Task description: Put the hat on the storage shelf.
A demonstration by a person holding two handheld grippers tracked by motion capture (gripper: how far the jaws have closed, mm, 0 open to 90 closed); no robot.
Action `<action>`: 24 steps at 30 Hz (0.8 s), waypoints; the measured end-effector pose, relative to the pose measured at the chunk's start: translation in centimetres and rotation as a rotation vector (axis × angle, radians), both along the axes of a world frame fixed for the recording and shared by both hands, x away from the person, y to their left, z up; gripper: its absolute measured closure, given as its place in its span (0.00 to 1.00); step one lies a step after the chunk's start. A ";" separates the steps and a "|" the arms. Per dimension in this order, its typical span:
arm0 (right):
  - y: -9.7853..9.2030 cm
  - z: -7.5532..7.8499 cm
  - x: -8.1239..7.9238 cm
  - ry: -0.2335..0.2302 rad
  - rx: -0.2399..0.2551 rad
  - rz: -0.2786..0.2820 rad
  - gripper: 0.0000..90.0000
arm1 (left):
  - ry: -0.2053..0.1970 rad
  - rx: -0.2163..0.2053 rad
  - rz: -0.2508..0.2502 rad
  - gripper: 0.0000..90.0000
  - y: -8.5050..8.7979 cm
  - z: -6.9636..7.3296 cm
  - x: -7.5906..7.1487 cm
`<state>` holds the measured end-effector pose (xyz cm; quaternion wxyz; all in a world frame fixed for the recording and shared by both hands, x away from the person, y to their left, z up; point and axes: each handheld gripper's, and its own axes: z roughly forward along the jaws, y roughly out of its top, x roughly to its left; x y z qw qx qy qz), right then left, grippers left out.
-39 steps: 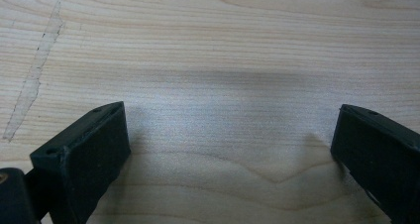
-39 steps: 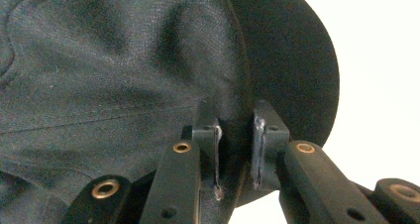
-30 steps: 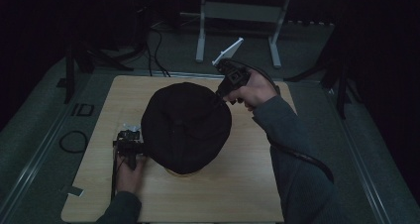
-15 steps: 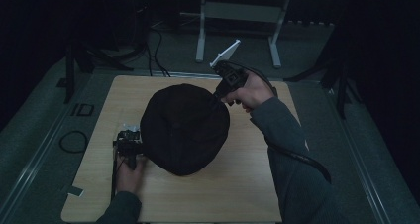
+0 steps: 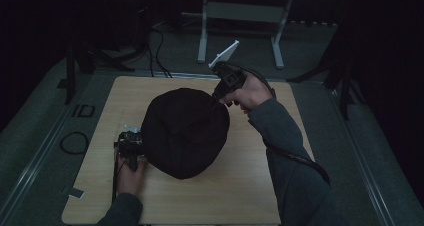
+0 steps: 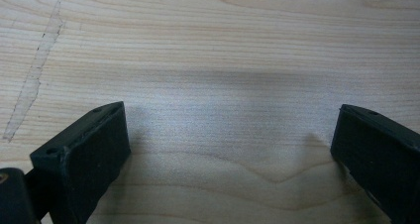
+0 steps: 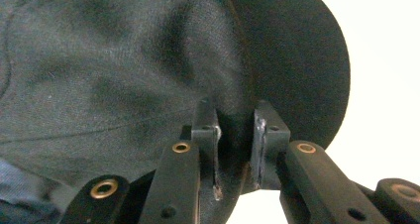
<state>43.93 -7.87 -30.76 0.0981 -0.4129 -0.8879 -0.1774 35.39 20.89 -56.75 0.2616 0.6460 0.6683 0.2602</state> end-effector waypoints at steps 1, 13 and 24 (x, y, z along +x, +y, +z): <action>0.1 -0.1 0.0 -0.002 -0.001 0.003 0.84 | -0.002 0.001 0.001 0.01 0.0 0.0 0.0; 0.5 -0.8 0.2 -0.035 -0.030 -0.011 0.76 | 0.001 0.003 -0.002 0.01 0.0 0.0 0.0; 0.2 -1.0 0.2 -0.064 -0.033 -0.017 0.68 | 0.001 0.002 -0.001 0.01 0.0 0.0 0.0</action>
